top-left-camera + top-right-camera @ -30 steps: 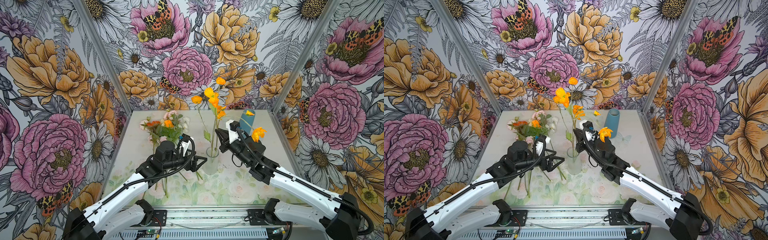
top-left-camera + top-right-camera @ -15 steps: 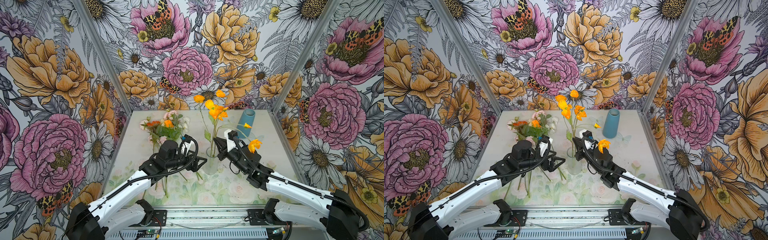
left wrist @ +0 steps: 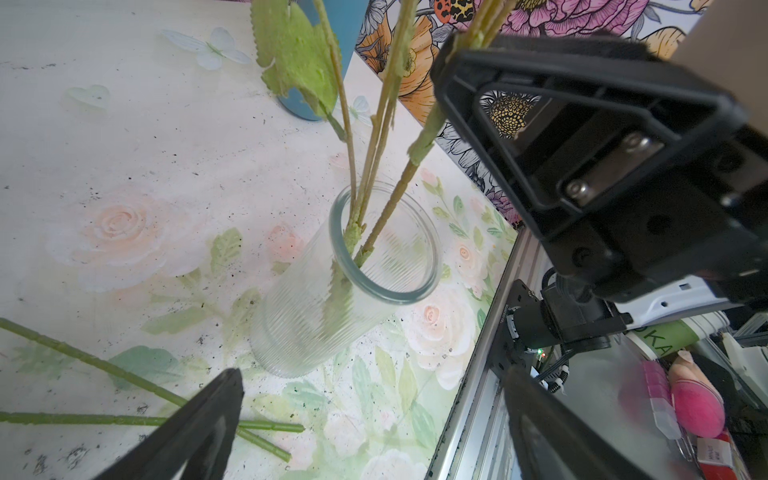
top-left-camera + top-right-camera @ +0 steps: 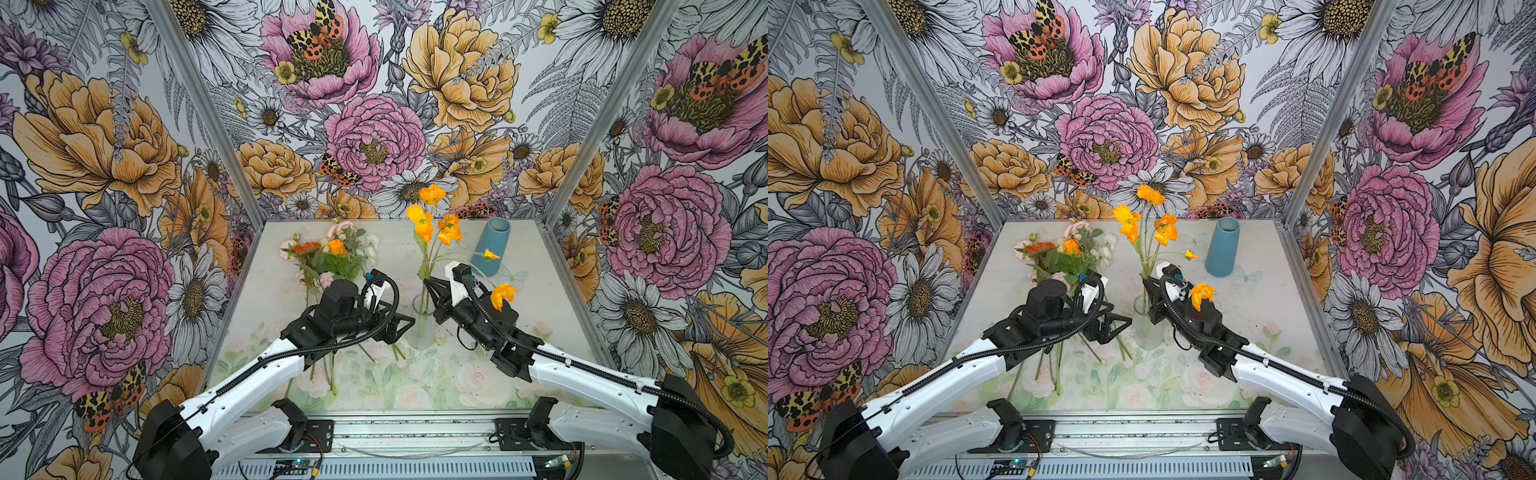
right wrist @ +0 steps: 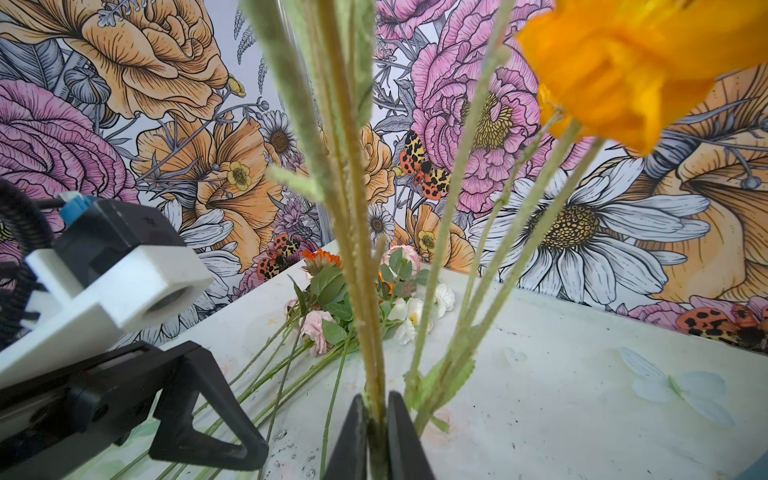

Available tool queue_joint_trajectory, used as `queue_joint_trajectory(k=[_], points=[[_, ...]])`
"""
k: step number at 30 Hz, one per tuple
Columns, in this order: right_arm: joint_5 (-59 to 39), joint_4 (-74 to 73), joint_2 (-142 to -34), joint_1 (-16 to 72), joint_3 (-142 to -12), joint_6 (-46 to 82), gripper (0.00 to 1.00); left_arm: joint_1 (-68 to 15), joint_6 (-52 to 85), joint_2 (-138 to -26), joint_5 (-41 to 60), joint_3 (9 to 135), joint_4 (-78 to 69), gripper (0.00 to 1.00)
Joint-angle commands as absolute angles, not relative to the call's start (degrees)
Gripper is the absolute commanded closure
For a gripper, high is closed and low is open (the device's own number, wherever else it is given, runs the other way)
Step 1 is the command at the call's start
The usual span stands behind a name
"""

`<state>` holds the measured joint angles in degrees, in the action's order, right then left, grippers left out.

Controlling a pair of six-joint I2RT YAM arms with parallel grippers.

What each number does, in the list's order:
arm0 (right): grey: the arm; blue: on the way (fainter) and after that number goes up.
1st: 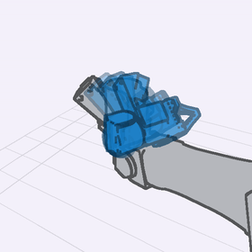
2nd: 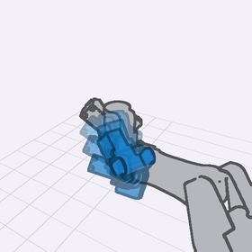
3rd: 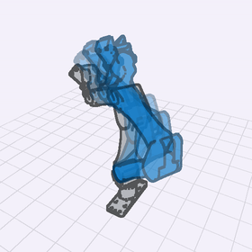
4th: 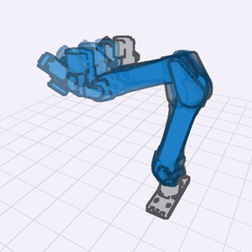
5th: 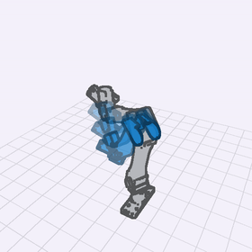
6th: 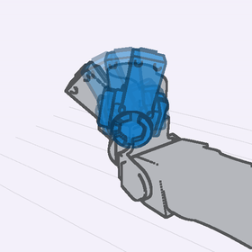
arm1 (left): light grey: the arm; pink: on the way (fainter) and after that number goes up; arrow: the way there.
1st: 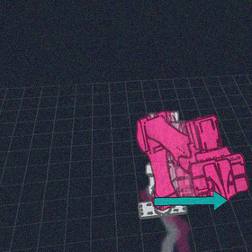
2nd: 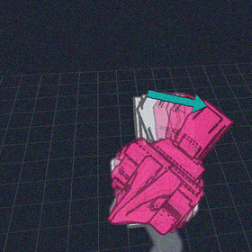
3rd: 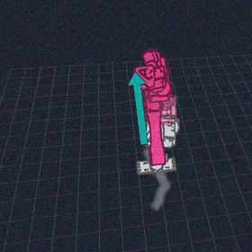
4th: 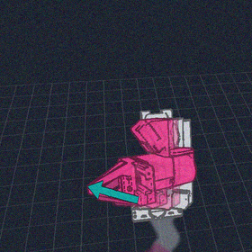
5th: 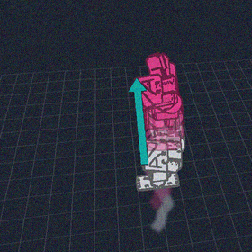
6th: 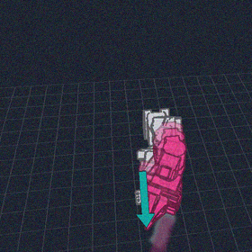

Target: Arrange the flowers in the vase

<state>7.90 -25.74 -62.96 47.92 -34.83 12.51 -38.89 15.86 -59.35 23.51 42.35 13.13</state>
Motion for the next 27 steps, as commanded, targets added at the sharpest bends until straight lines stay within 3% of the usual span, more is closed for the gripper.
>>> queue_joint_trajectory(k=[1, 5, 10, 20, 27], points=[[6.48, -24.92, -61.45, 48.46, -34.15, 12.94, 0.82, -39.20, 14.45, -59.32, 22.32, 44.05, 13.10, 0.01], [6.08, -23.69, -61.01, 48.52, -34.70, 12.98, 0.68, -39.31, 14.48, -59.11, 22.32, 43.89, 12.76, 0.01], [5.45, -21.73, -60.27, 48.49, -35.76, 12.84, 0.60, -39.36, 14.57, -58.19, 21.41, 43.83, 12.59, 0.01], [8.93, -7.67, -55.90, 48.47, -39.40, 9.69, 0.21, -38.60, 16.01, -54.80, 17.55, 43.54, 11.06, 0.02], [11.49, 3.11, -54.09, 46.02, -40.34, 8.77, 0.09, -37.16, 16.01, -53.99, 16.79, 44.29, 12.17, 0.01]])
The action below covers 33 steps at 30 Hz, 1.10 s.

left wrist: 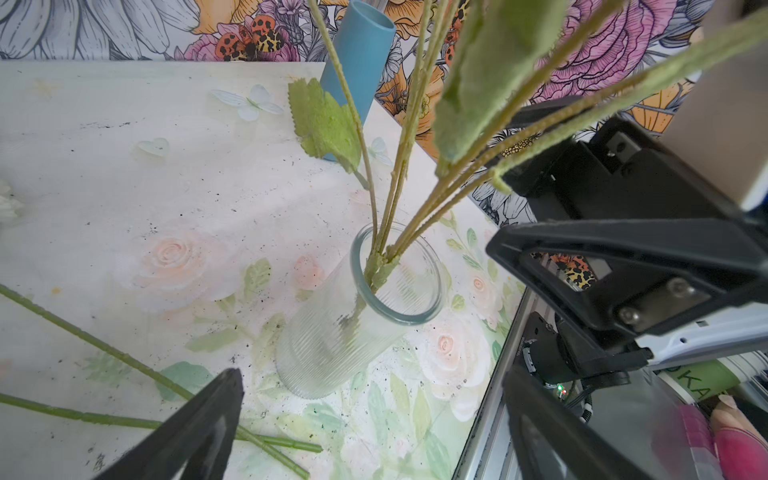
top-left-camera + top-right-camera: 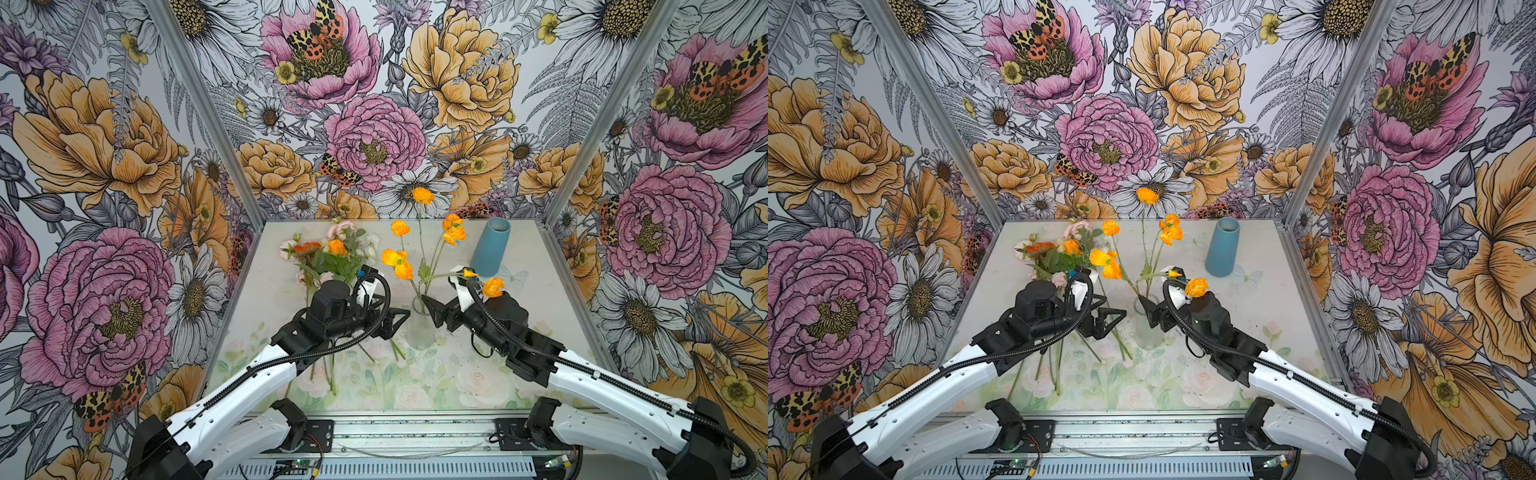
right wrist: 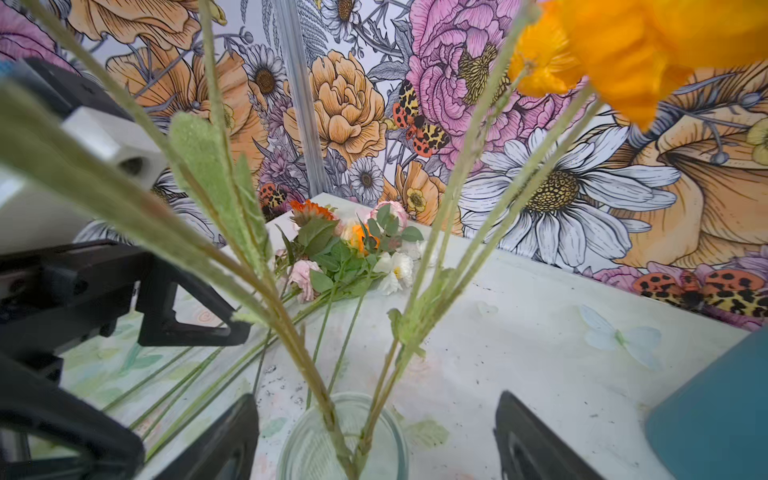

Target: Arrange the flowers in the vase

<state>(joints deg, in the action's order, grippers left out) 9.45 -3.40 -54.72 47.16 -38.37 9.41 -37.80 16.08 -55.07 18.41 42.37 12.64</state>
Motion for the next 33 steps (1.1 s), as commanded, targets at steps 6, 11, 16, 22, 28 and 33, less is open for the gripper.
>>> queue_joint_trajectory(k=[6, 11, 16, 22, 28, 33], points=[[8.95, 5.24, -53.37, 39.90, -38.95, 12.16, 0.07, -36.39, 15.77, -53.10, 16.44, 44.86, 12.87, 0.01], [7.36, 6.12, -52.33, 37.08, -38.41, 11.76, 0.04, -36.04, 15.09, -52.59, 16.71, 45.12, 13.68, 0.01], [2.90, 10.65, -51.31, 35.72, -39.73, 11.08, 0.01, -34.68, 14.34, -52.22, 16.22, 45.57, 15.11, 0.01], [-8.39, 16.50, -51.46, 35.80, -42.71, 13.28, 0.01, -30.01, 16.12, -52.15, 8.88, 48.47, 20.94, 0.01], [-15.64, 24.09, -51.82, 36.53, -46.13, 14.74, 0.01, -22.10, 23.07, -55.56, -0.64, 51.53, 29.32, 0.01], [-18.65, 29.58, -50.21, 37.58, -46.75, 15.04, 0.00, -16.30, 28.68, -60.05, -3.87, 50.58, 30.57, 0.01]])
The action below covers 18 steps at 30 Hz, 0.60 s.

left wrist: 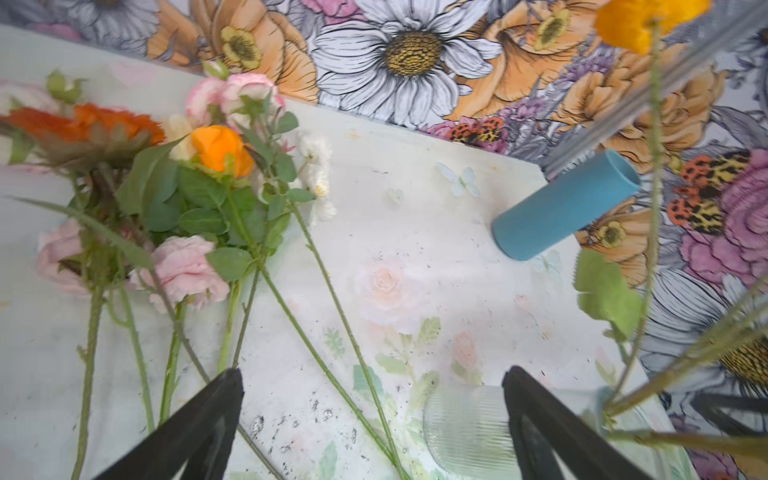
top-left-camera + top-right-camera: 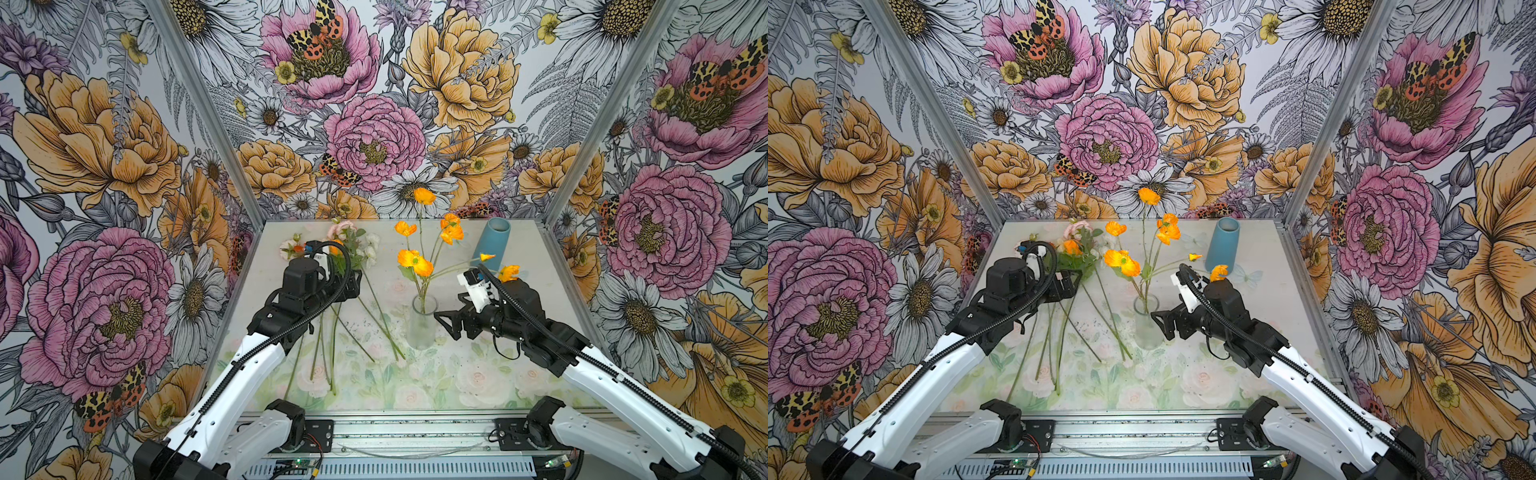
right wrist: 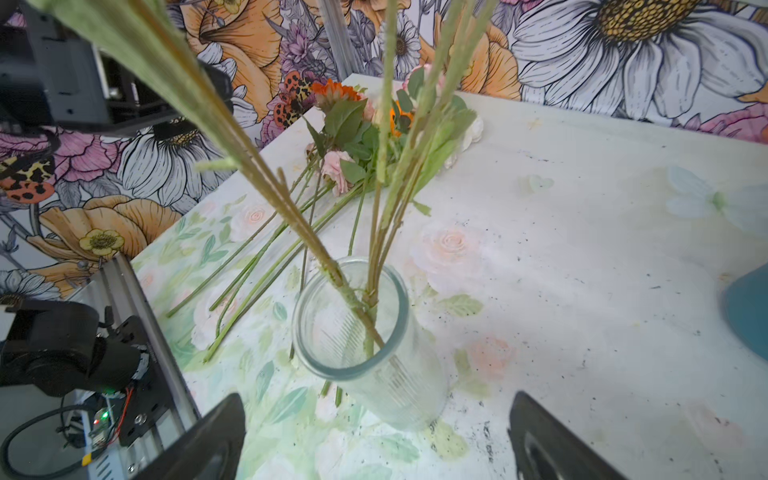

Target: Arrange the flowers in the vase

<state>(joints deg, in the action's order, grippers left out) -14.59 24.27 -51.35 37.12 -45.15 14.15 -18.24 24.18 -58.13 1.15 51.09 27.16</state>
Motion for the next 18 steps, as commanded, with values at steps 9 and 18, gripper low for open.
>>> queue_joint_trajectory(k=[9, 18], points=[[-18.32, 34.54, -45.74, 44.37, -45.53, 15.75, 0.00, -14.97, 31.75, -68.43, -10.69, 47.96, 29.39, 0.10], [-16.80, 31.01, -43.51, 51.85, -47.05, 16.48, 0.00, -10.12, 35.68, -69.46, -7.92, 39.82, 22.20, 0.23]])
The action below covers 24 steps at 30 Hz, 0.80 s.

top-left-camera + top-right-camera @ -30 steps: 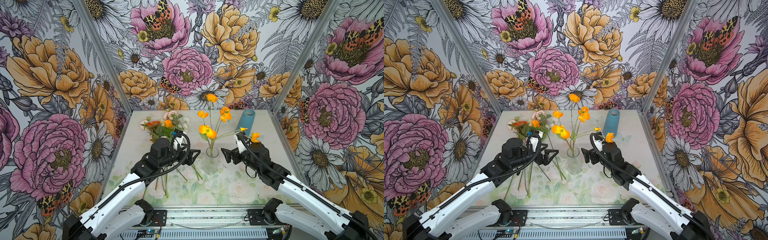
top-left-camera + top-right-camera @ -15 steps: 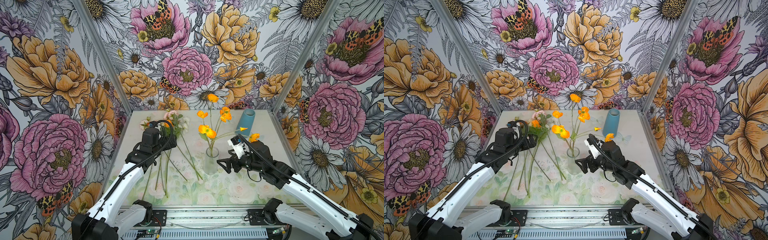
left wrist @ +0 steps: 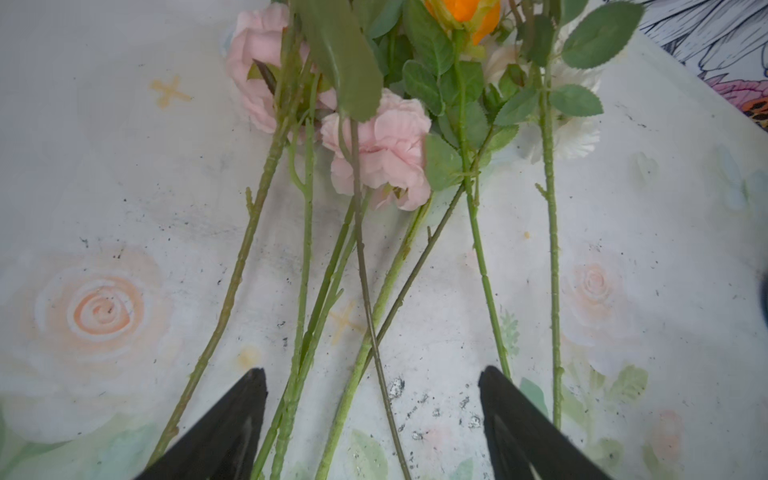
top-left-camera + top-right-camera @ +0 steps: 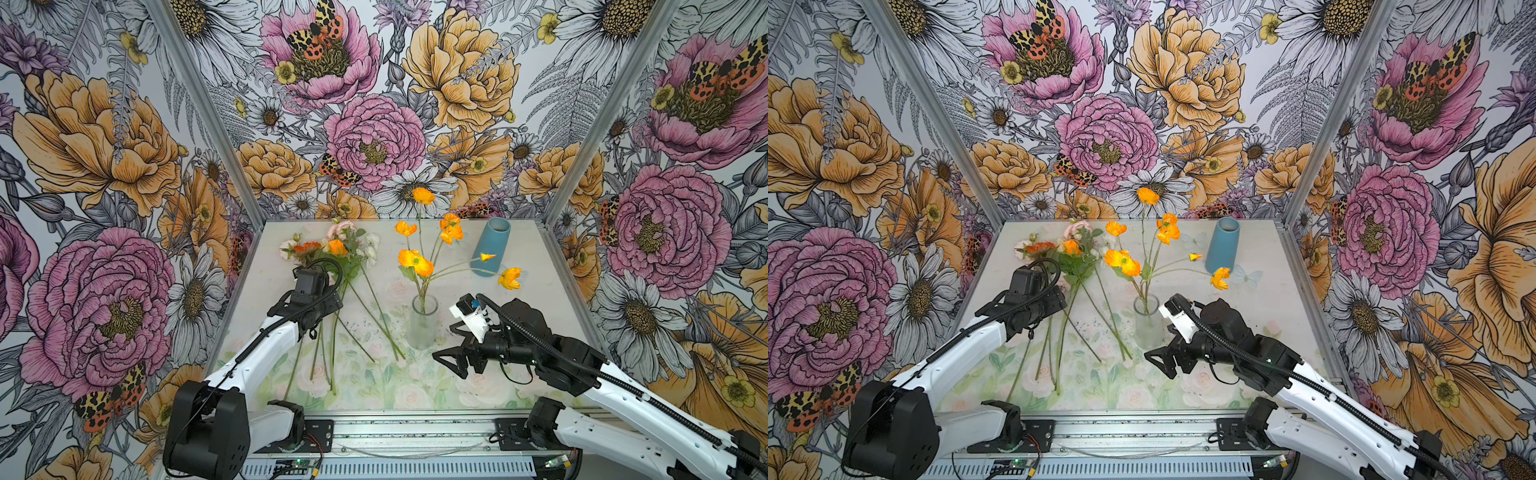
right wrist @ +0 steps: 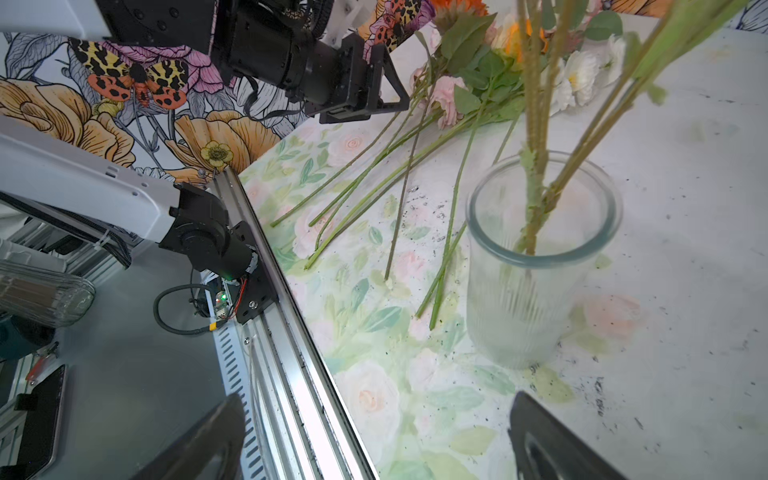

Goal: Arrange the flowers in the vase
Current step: 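Grasp the orange gerbera stem in the bunch with the left gripper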

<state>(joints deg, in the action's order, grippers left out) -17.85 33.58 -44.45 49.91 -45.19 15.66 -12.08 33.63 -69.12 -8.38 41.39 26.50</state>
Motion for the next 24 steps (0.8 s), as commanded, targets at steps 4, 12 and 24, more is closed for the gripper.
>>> queue_joint_trajectory(k=[4, 12, 24], points=[[-17.93, 28.08, -44.96, 54.55, -49.35, 16.87, 0.01, -8.33, 34.91, -71.96, -4.84, 38.85, 19.12, 0.31], [-19.43, 23.38, -51.62, 59.36, -55.67, 15.23, 0.00, -6.13, 36.65, -71.26, -11.59, 38.57, 18.10, 0.35], [-16.64, 16.98, -58.51, 60.74, -59.16, 13.14, 0.01, -1.48, 36.28, -76.31, -6.53, 40.47, 13.95, 0.45]])
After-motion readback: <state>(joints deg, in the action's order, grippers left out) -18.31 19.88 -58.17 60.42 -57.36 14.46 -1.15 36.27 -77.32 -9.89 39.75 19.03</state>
